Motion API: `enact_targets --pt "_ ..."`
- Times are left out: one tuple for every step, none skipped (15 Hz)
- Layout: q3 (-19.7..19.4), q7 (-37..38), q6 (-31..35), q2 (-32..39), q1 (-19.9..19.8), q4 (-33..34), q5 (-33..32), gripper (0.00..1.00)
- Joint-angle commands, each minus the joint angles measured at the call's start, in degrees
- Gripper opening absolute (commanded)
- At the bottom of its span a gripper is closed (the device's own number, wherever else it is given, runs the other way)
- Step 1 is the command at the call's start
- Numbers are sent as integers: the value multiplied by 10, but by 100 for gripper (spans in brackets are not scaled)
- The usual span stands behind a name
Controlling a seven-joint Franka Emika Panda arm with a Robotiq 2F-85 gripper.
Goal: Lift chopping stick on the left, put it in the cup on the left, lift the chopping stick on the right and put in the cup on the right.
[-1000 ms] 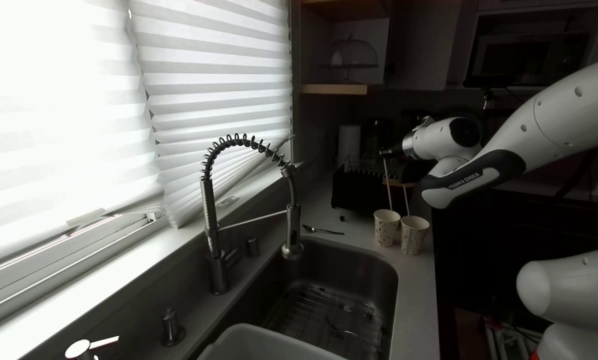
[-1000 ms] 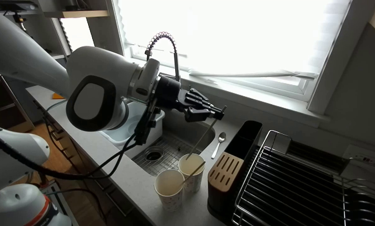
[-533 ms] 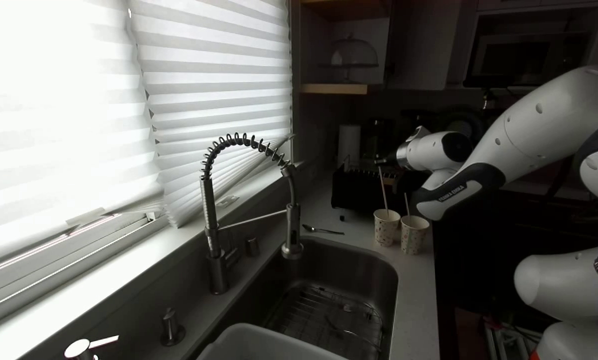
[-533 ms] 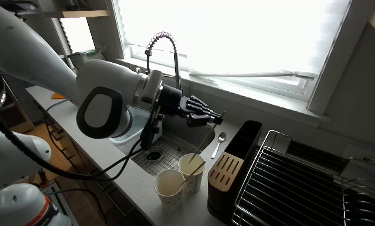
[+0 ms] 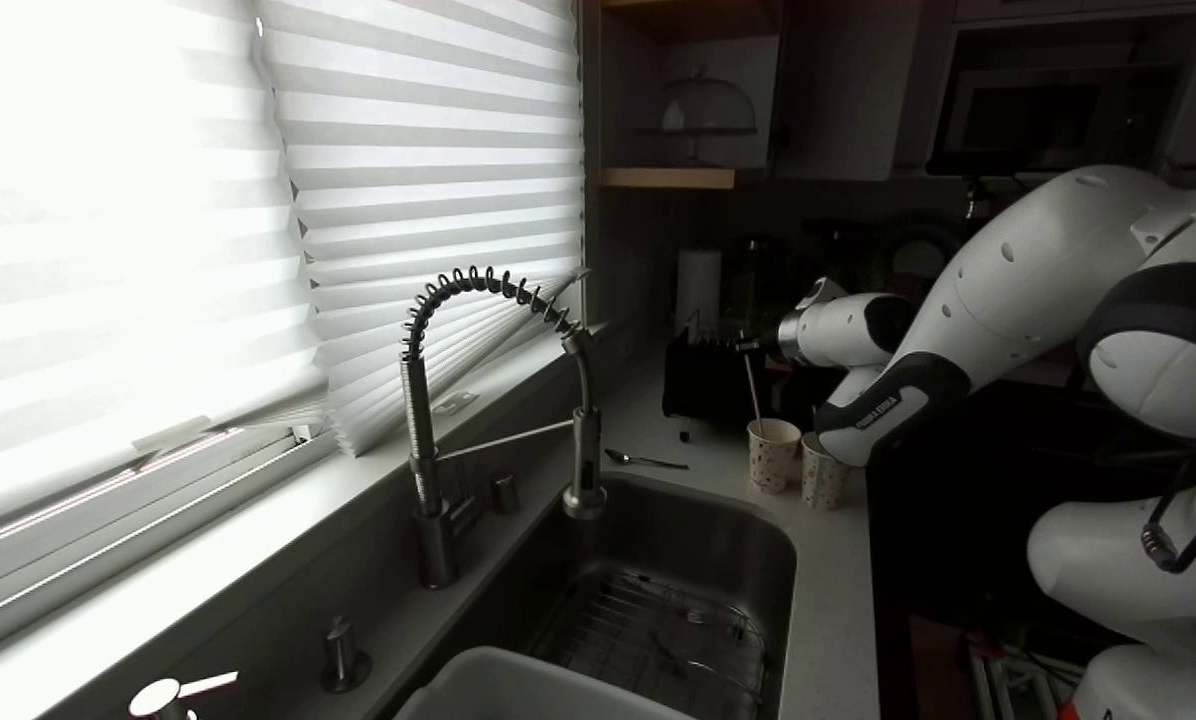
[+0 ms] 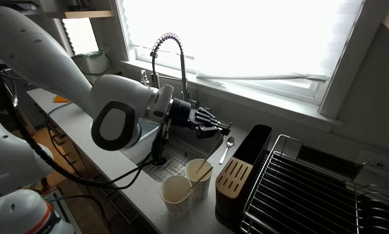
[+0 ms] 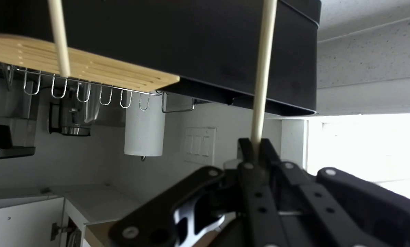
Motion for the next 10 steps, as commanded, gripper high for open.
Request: enact_targets --pt "50 0 25 -15 -45 -8 21 2" --pt "60 -1 27 -16 -53 -8 23 2" --pt "71 -1 30 -18 -62 -8 24 2" --pt "80 -1 32 -22 -70 -9 25 2" --pt "87 0 33 -22 -75 -10 26 2" --pt "96 0 37 -27 -83 -11 27 2" --pt "104 1 39 -29 -90 -13 28 2" --pt "112 2 41 -31 -97 -14 29 2" --pt "118 2 41 -32 -101 -14 30 2" --pt "125 3 41 -34 -106 -15 31 2"
